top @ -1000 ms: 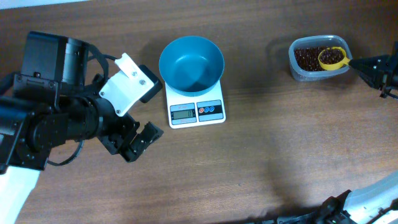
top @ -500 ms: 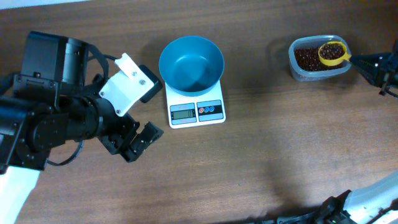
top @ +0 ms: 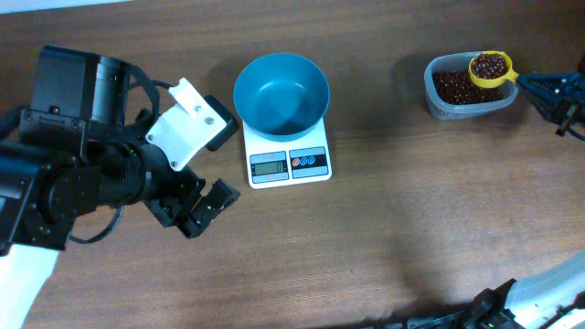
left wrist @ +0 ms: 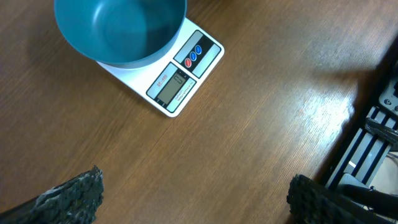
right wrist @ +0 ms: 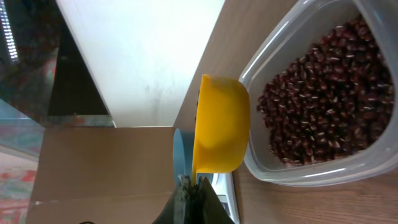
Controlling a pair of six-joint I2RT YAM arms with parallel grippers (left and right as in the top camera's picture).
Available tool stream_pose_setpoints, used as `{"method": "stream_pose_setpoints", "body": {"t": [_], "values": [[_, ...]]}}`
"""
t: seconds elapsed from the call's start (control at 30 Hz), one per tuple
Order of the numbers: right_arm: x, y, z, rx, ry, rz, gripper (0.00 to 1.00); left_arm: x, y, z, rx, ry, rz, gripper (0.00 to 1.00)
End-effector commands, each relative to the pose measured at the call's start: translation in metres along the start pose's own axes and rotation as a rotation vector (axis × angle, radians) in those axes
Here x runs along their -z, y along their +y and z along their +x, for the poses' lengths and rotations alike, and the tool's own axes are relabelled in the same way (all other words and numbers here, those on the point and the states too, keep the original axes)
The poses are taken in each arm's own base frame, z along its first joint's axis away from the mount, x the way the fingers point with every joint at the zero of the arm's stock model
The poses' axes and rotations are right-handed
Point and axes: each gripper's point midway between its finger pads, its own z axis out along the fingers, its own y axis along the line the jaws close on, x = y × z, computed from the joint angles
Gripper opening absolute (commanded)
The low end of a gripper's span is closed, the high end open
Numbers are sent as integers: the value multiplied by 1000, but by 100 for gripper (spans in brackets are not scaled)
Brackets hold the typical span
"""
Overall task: Scoop item into bowl and weigh 50g on scale
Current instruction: 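Lift the filled scoop and carry it left over the teal bowl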
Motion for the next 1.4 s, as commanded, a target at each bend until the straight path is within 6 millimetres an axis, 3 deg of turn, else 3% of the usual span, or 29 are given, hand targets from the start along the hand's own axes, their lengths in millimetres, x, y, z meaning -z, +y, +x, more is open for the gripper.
{"method": "stream_pose_setpoints", "body": {"t": [0.0, 0.1, 0.37, 0.7, 1.37], "values": [[2, 7, -1, -2, -9, -70, 4, 1, -2, -3, 8, -10, 7, 98], [0, 12, 0, 0, -4, -101, 4, 1, -2, -3, 8, -10, 7, 99], [-41, 25, 24, 22, 119, -117, 4, 1, -2, -3, 8, -10, 7, 98], [-103, 53, 75, 60, 329, -186, 4, 1, -2, -3, 8, -10, 7, 98], [-171, 90, 169, 163, 629, -298, 4, 1, -2, -3, 8, -10, 7, 98]]}}
